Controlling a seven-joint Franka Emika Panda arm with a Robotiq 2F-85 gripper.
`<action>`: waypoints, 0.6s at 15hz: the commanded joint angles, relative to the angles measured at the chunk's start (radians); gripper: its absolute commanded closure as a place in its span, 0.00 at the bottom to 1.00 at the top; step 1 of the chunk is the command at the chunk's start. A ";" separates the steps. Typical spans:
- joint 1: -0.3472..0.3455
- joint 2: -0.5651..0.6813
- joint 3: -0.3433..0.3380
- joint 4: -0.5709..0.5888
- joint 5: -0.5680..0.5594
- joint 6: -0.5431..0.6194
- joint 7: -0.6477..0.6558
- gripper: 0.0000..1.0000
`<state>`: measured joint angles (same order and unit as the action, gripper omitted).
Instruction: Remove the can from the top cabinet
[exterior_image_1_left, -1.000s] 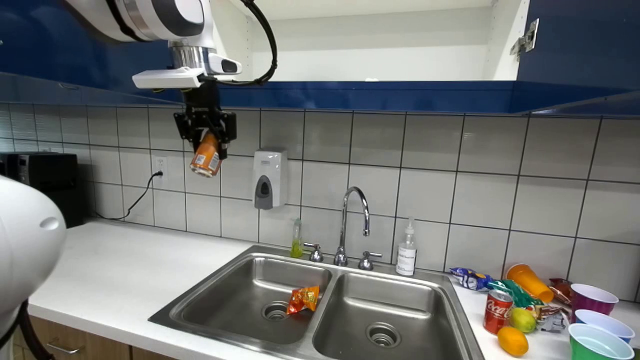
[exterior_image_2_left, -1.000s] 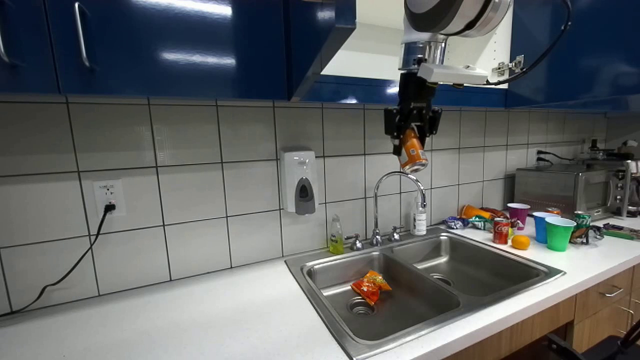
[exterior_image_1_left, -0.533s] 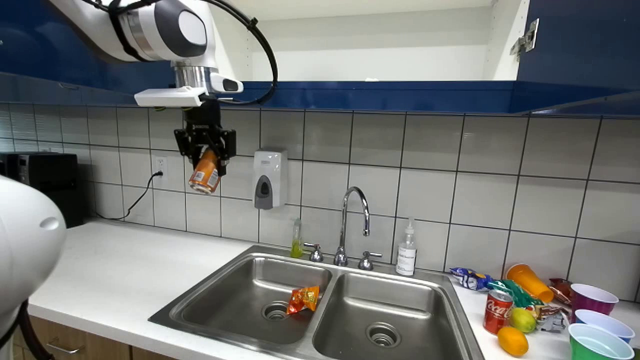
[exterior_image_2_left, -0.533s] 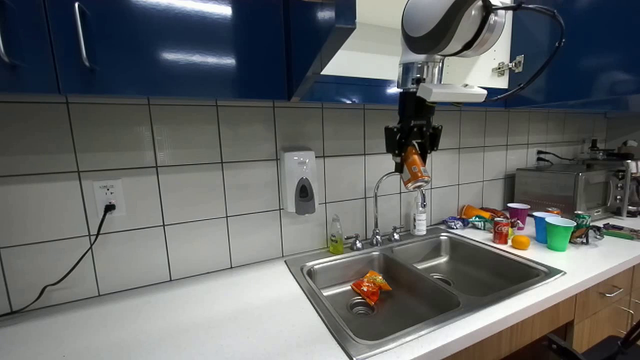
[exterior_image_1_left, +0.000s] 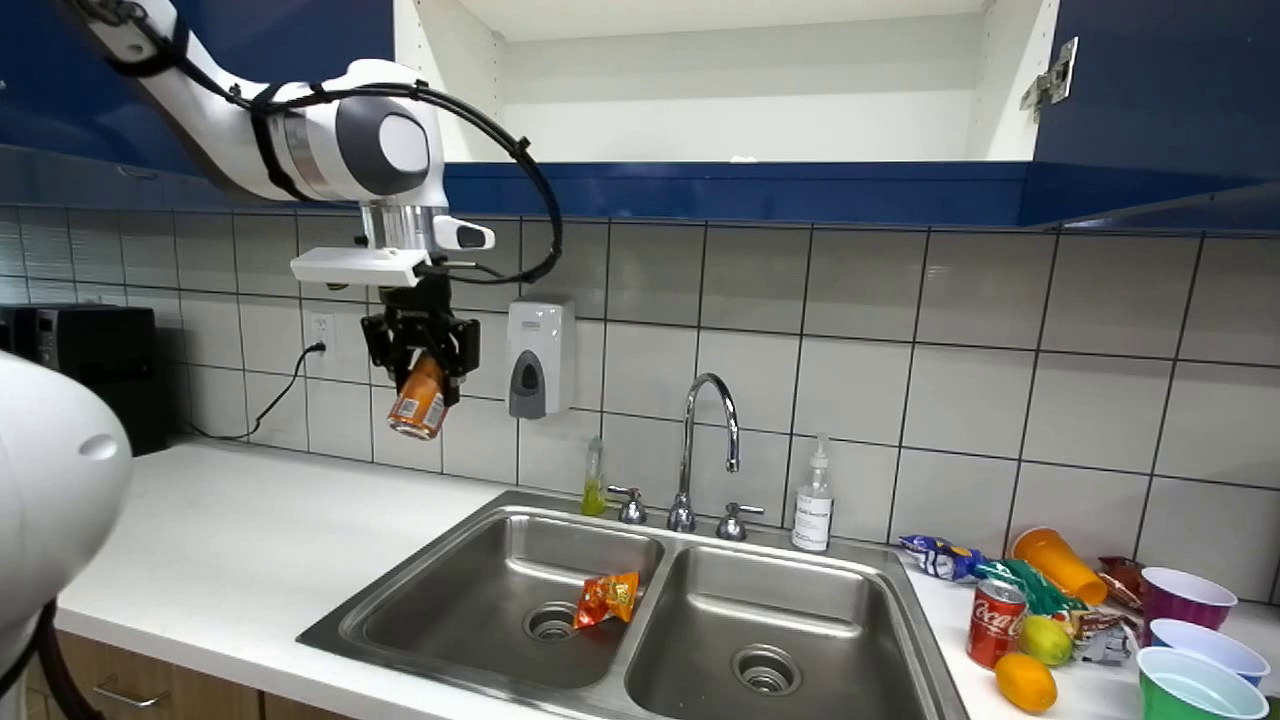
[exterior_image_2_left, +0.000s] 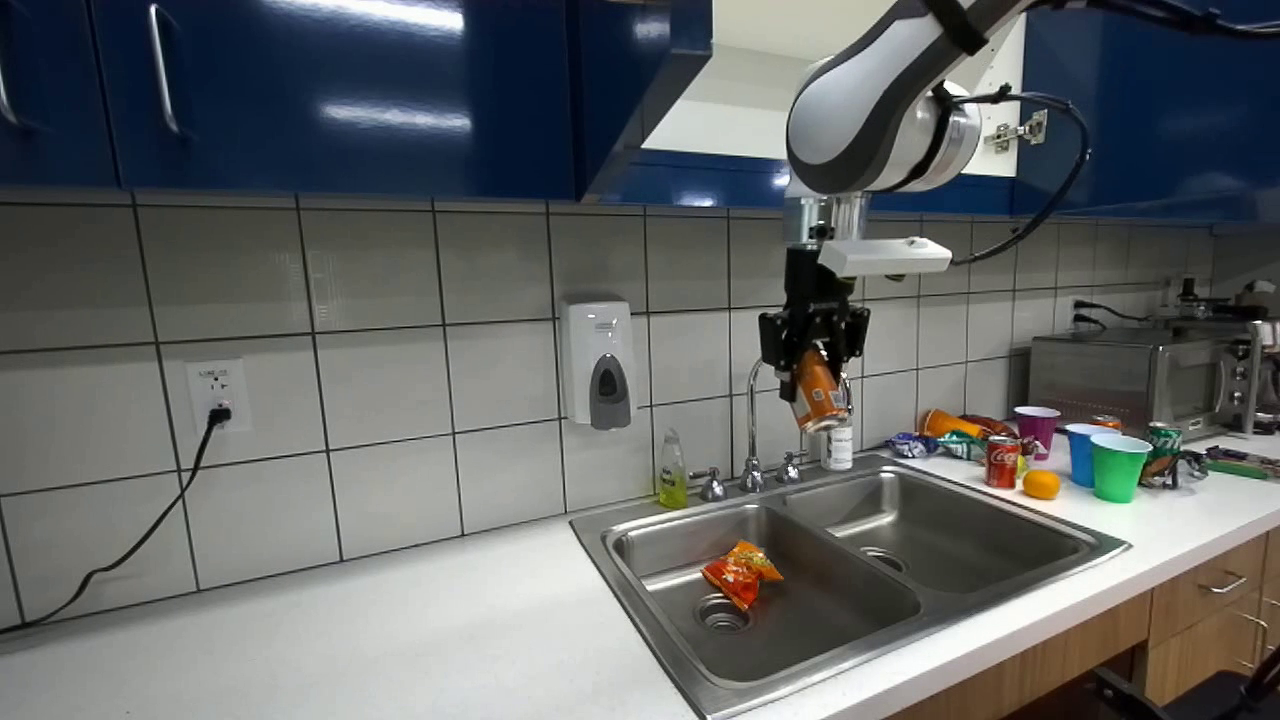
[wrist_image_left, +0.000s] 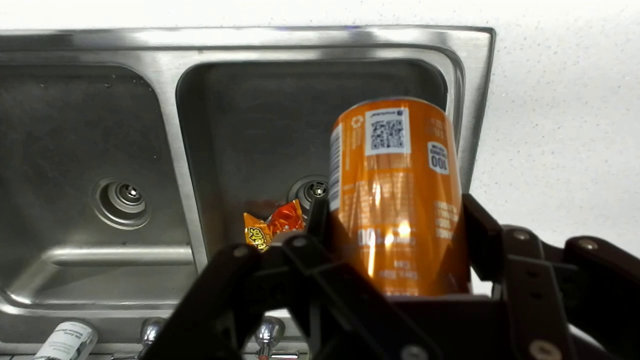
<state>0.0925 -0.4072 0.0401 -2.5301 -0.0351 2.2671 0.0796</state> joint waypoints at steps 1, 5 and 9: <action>-0.024 0.068 0.003 -0.006 -0.007 0.088 -0.024 0.61; -0.039 0.158 -0.005 -0.014 -0.013 0.192 -0.036 0.61; -0.049 0.258 -0.019 -0.006 -0.008 0.280 -0.054 0.61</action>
<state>0.0623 -0.2108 0.0248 -2.5536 -0.0395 2.4918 0.0592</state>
